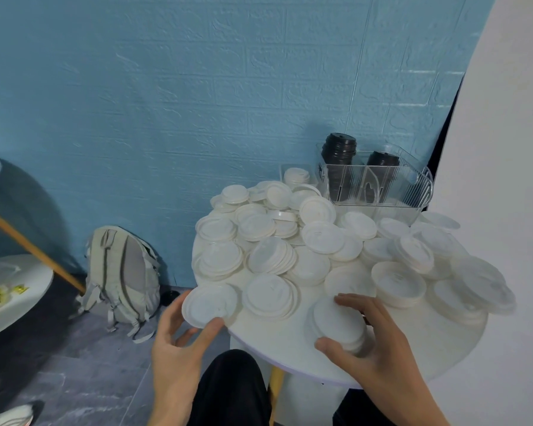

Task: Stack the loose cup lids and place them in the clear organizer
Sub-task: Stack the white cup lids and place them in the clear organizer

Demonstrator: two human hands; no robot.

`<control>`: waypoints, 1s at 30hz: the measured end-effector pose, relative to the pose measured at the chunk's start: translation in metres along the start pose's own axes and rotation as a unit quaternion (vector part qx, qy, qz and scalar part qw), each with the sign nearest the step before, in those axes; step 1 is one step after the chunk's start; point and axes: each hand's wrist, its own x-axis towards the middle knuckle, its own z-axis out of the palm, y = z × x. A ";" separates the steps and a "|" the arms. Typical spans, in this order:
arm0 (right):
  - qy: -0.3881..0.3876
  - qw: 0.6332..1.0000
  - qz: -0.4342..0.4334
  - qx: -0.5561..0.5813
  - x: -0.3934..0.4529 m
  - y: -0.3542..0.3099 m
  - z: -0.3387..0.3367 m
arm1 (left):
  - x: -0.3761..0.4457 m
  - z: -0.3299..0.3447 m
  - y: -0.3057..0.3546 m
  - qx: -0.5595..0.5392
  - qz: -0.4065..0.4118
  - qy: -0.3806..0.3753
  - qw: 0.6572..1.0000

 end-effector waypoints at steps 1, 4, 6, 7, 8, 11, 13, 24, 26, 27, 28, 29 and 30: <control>-0.001 1.000 0.002 0.003 0.000 0.000 0.000 | 0.000 -0.001 0.003 -0.004 0.008 0.013 1.000; -0.006 1.000 0.007 0.006 -0.001 0.000 -0.001 | 0.000 -0.002 0.015 -0.035 0.047 0.034 0.998; -0.006 1.000 0.008 0.006 -0.001 0.000 -0.001 | 0.001 0.000 0.027 -0.069 0.074 0.023 0.995; -0.007 1.000 0.010 0.007 -0.002 0.000 -0.002 | 0.001 0.003 0.033 -0.077 0.091 0.008 0.993; -0.009 1.000 0.011 0.010 -0.002 0.000 -0.002 | 0.001 0.006 0.040 -0.077 0.110 -0.010 0.991; -0.017 0.999 0.022 0.024 -0.001 -0.001 -0.005 | -0.002 0.023 0.058 -0.048 0.183 -0.081 0.979; -0.032 0.999 0.025 0.027 -0.001 0.000 -0.008 | -0.006 0.037 0.067 -0.024 0.227 -0.121 0.966; -0.038 0.998 0.039 0.038 -0.002 0.002 -0.013 | -0.017 0.096 0.091 0.250 0.339 -0.358 0.833; -0.034 0.995 0.057 0.074 -0.003 0.004 -0.012 | -0.021 0.105 0.091 0.323 0.335 -0.389 0.795; -0.033 0.994 0.062 0.087 -0.003 0.004 -0.011 | -0.023 0.108 0.089 0.353 0.334 -0.401 0.777; -0.029 0.993 0.067 0.095 -0.003 0.004 -0.010 | -0.025 0.111 0.087 0.380 0.334 -0.411 0.758; -0.021 0.992 0.070 0.099 -0.003 0.004 -0.009 | -0.027 0.113 0.085 0.400 0.335 -0.419 0.743; -0.011 0.992 0.071 0.099 -0.003 0.004 -0.007 | -0.028 0.114 0.083 0.411 0.338 -0.423 0.733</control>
